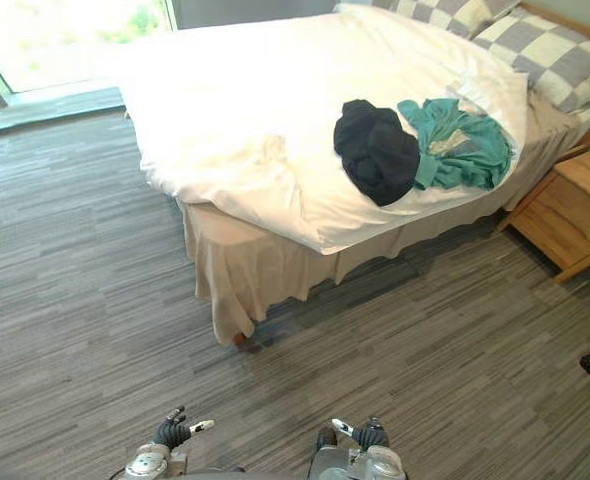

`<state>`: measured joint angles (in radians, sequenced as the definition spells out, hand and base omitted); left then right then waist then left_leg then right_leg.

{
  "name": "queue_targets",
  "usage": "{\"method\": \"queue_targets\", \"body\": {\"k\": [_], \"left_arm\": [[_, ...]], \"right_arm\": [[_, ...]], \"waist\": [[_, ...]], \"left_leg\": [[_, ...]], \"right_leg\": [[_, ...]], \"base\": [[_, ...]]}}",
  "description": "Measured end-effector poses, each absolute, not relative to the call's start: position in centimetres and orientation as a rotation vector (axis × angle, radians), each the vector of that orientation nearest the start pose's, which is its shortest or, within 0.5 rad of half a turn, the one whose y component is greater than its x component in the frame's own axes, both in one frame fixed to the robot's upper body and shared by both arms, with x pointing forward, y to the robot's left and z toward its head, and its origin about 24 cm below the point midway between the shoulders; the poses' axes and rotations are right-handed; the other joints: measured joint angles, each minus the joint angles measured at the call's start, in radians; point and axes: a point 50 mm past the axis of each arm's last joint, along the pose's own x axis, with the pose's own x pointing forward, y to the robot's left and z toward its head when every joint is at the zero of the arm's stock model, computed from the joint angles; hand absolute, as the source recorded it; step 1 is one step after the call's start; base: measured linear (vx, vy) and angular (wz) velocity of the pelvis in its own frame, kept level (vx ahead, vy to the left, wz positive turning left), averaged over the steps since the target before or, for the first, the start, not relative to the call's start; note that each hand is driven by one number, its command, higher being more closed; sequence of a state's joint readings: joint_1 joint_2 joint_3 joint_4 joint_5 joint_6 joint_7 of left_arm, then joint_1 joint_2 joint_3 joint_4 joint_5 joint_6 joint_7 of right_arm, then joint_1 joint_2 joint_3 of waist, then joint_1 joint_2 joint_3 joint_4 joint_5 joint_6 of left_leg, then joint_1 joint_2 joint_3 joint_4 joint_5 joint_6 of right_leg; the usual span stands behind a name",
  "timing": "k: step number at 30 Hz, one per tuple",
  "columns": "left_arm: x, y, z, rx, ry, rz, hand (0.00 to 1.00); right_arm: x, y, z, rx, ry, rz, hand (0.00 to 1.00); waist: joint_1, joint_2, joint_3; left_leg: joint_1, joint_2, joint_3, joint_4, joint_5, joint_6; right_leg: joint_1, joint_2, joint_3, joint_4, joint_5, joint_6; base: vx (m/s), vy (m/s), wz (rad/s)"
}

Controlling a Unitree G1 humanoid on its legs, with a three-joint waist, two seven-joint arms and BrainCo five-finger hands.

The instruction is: Tidy the bed and pick cloth on bed and put in laundry

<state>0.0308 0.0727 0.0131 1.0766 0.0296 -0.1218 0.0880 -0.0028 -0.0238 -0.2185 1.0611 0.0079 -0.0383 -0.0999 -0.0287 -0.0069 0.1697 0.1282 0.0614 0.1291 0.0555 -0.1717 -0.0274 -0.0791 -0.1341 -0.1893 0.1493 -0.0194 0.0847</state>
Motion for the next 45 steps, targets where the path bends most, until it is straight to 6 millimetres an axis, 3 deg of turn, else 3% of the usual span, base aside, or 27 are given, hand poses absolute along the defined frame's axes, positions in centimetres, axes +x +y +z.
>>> {"method": "queue_targets", "body": {"k": [1,5,11,12,13,15,16,17,18,19,20,21,23,24,25,26,27,30,35,36,39,40,41,42,43,44,45], "left_arm": [[11.9,18.1,-15.5,0.103,0.982,0.130,0.00],[11.8,18.7,-15.5,0.073,0.978,0.183,0.00],[10.8,19.5,-15.5,0.066,0.986,0.227,0.00],[10.3,19.8,-15.5,0.068,0.988,0.236,0.00],[10.6,19.7,-15.5,0.058,0.977,0.240,0.00],[11.4,19.0,-15.2,0.042,0.947,0.230,0.00],[11.7,18.6,-15.1,0.031,0.929,0.225,0.00],[11.6,18.6,-15.1,0.033,0.932,0.224,0.00],[11.4,18.5,-15.2,0.033,0.938,0.222,0.00],[11.7,18.0,-15.1,0.026,0.931,0.210,0.00],[11.9,17.9,-15.1,0.036,0.928,0.194,0.00],[12.0,18.0,-15.1,0.046,0.924,0.186,0.00],[12.1,17.7,-15.0,0.070,0.917,0.152,0.00],[12.1,17.2,-15.1,0.071,0.913,0.133,0.00],[12.5,16.9,-15.0,0.071,0.906,0.118,0.00],[12.5,17.0,-14.9,0.077,0.902,0.120,0.00],[12.8,17.7,-14.8,0.104,0.894,0.114,0.00],[12.9,17.9,-14.7,0.104,0.891,0.121,0.00],[12.2,18.1,-15.1,0.110,0.926,0.122,0.00],[11.8,18.0,-15.3,0.109,0.943,0.119,0.00],[11.6,17.2,-15.5,0.112,0.963,0.087,0.00],[11.7,17.6,-15.4,0.127,0.960,0.081,0.00],[11.7,18.2,-15.4,0.142,0.962,0.089,0.00],[11.7,18.3,-15.4,0.146,0.962,0.090,0.00],[11.8,18.6,-15.3,0.150,0.960,0.101,0.00],[12.0,18.8,-15.2,0.155,0.954,0.102,0.00],[12.0,18.7,-15.2,0.153,0.956,0.102,0.00]], "right_arm": [[12.7,-19.1,-15.4,0.042,1.010,-0.302,0.00],[12.4,-18.2,-15.5,0.015,1.021,-0.241,0.00],[11.7,-18.1,-15.7,0.019,1.029,-0.229,0.00],[11.6,-18.2,-15.7,0.012,1.032,-0.225,0.00],[11.5,-18.2,-15.8,0.011,1.036,-0.225,0.00],[11.5,-18.6,-15.7,-0.003,1.034,-0.221,0.00],[11.5,-19.1,-15.6,-0.024,1.034,-0.219,0.00],[11.5,-19.1,-15.7,-0.023,1.036,-0.218,0.00],[11.4,-19.0,-15.7,-0.023,1.040,-0.217,0.00],[11.4,-19.3,-15.7,-0.034,1.041,-0.221,0.00],[11.5,-19.3,-15.7,-0.032,1.044,-0.225,0.00],[11.7,-19.3,-15.7,-0.030,1.042,-0.227,0.00],[11.6,-19.4,-15.7,-0.031,1.045,-0.234,0.00],[11.6,-19.8,-15.6,-0.050,1.042,-0.236,0.00],[11.9,-20.2,-15.5,-0.068,1.039,-0.238,0.00],[11.9,-20.0,-15.5,-0.072,1.039,-0.230,0.00],[12.0,-19.2,-15.6,-0.072,1.039,-0.204,0.00],[12.1,-18.7,-15.6,-0.063,1.039,-0.199,0.00],[11.8,-18.6,-15.8,-0.059,1.047,-0.199,0.00],[11.5,-18.5,-15.8,-0.054,1.053,-0.198,0.00],[11.9,-19.1,-15.6,-0.061,1.034,-0.207,0.00],[12.1,-18.8,-15.5,-0.046,1.025,-0.205,0.00],[12.1,-18.4,-15.5,-0.023,1.020,-0.212,0.00],[12.1,-18.4,-15.6,-0.021,1.021,-0.214,0.00],[12.1,-18.3,-15.5,-0.021,1.019,-0.212,0.00],[12.3,-18.2,-15.5,-0.022,1.017,-0.202,0.00],[12.4,-18.1,-15.5,-0.020,1.014,-0.202,0.00]], "waist": [[-0.008,0.022,0.005],[-0.007,-0.006,0.002],[-0.009,-0.006,-0.016],[-0.008,0.004,-0.020],[-0.007,0.000,-0.022],[-0.009,0.014,-0.019],[-0.002,0.034,-0.012],[0.004,0.031,-0.011],[0.015,0.033,-0.010],[0.015,0.048,-0.007],[0.015,0.046,-0.002],[0.016,0.042,0.000],[0.015,0.045,0.003],[0.013,0.070,0.001],[0.018,0.074,0.013],[0.019,0.066,0.012],[0.018,0.027,0.017],[0.023,0.017,0.023],[0.021,0.018,0.008],[0.021,0.012,-0.006],[0.008,0.037,-0.020],[0.008,0.020,-0.016],[0.004,-0.010,-0.014],[0.001,-0.008,-0.013],[-0.010,-0.023,-0.016],[-0.003,-0.030,-0.014],[-0.003,-0.028,-0.012]], "left_leg": [[0.014,0.022,0.000,-0.002,-0.002,-0.010],[0.085,0.049,0.003,-0.035,0.003,-0.031],[0.090,0.075,0.023,0.005,-0.047,-0.061],[0.037,0.102,0.024,0.164,-0.107,-0.095],[-0.025,0.112,0.025,0.303,-0.112,-0.104],[-0.114,0.138,0.025,0.502,-0.090,-0.109],[-0.154,0.162,0.028,0.653,-0.034,-0.129],[-0.164,0.163,0.029,0.692,-0.003,-0.133],[-0.171,0.165,0.039,0.711,-0.028,-0.115],[-0.188,0.161,0.060,0.697,-0.087,-0.106],[-0.208,0.130,0.067,0.630,-0.128,-0.094],[-0.213,0.111,0.069,0.579,-0.133,-0.092],[-0.216,0.063,0.064,0.363,-0.085,-0.092],[-0.215,0.055,0.046,0.204,0.021,-0.089],[-0.196,0.053,0.052,0.177,0.077,-0.042],[-0.181,0.040,0.055,0.146,0.078,-0.041],[-0.170,0.006,0.073,0.107,0.089,-0.025],[-0.150,-0.009,0.109,0.106,0.081,-0.003],[-0.059,-0.022,0.134,0.027,0.078,-0.008],[-0.047,-0.028,0.136,-0.016,0.072,-0.007],[-0.004,-0.022,0.103,-0.077,0.073,-0.005],[0.009,-0.027,0.068,-0.069,0.077,0.000],[0.032,-0.030,0.023,-0.067,0.076,0.011],[0.038,-0.028,0.013,-0.066,0.076,0.013],[0.045,-0.023,-0.032,-0.054,0.071,0.018],[0.045,-0.015,-0.060,-0.052,0.070,0.014],[0.044,-0.009,-0.071,-0.051,0.071,0.012]], "right_leg": [[0.010,0.019,-0.001,0.016,-0.007,-0.002],[0.061,0.041,0.001,0.043,-0.053,-0.024],[0.101,0.076,0.016,-0.014,-0.074,-0.031],[0.120,0.099,0.023,-0.029,-0.106,-0.045],[0.130,0.099,0.024,-0.034,-0.108,-0.049],[0.162,0.103,0.025,-0.044,-0.102,-0.054],[0.203,0.108,0.034,-0.051,-0.105,-0.068],[0.216,0.100,0.037,-0.052,-0.108,-0.073],[0.228,0.090,0.052,-0.058,-0.112,-0.078],[0.235,0.077,0.070,-0.067,-0.113,-0.080],[0.234,0.053,0.086,-0.068,-0.113,-0.080],[0.234,0.039,0.093,-0.068,-0.112,-0.080],[0.241,0.012,0.099,-0.069,-0.114,-0.070],[0.246,0.023,0.104,-0.074,-0.129,-0.039],[0.259,0.024,0.124,-0.078,-0.135,-0.014],[0.260,0.016,0.124,-0.082,-0.131,-0.008],[0.262,-0.016,0.126,-0.096,-0.143,0.002],[0.262,-0.033,0.149,-0.101,-0.139,0.007],[0.294,-0.040,0.149,-0.098,-0.139,0.007],[0.275,-0.042,0.144,-0.060,-0.153,0.025],[0.135,-0.032,0.143,0.261,-0.174,0.066],[0.068,-0.045,0.145,0.448,-0.152,0.107],[0.021,-0.061,0.152,0.604,-0.084,0.154],[0.008,-0.063,0.151,0.641,-0.066,0.150],[-0.032,-0.076,0.134,0.729,-0.099,0.093],[-0.063,-0.078,0.120,0.703,-0.193,0.057],[-0.077,-0.074,0.118,0.672,-0.218,0.053]], "base": [[0.18,-0.156,0.11],[0.15,-0.092,0.17],[0.08,-0.046,-0.12],[0.08,-0.061,-0.06],[0.09,-0.072,-0.02],[0.11,-0.107,-0.02],[0.14,-0.085,-0.21],[0.15,-0.050,-0.34],[0.16,-0.030,-0.39],[0.18,0.000,-0.48],[0.15,0.040,-0.43],[0.14,0.079,-0.36],[0.14,0.126,-0.22],[0.14,0.181,-0.17],[0.13,0.183,-0.14],[0.17,0.165,-0.03],[0.14,0.114,0.01],[0.15,0.086,-0.21],[0.10,0.014,-0.26],[0.07,-0.026,-0.11],[0.09,-0.003,0.22],[0.13,-0.005,0.88],[0.12,-0.037,0.86],[0.17,-0.076,1.16],[0.19,-0.095,0.99],[0.25,-0.110,1.00],[0.20,-0.093,0.68]]}}
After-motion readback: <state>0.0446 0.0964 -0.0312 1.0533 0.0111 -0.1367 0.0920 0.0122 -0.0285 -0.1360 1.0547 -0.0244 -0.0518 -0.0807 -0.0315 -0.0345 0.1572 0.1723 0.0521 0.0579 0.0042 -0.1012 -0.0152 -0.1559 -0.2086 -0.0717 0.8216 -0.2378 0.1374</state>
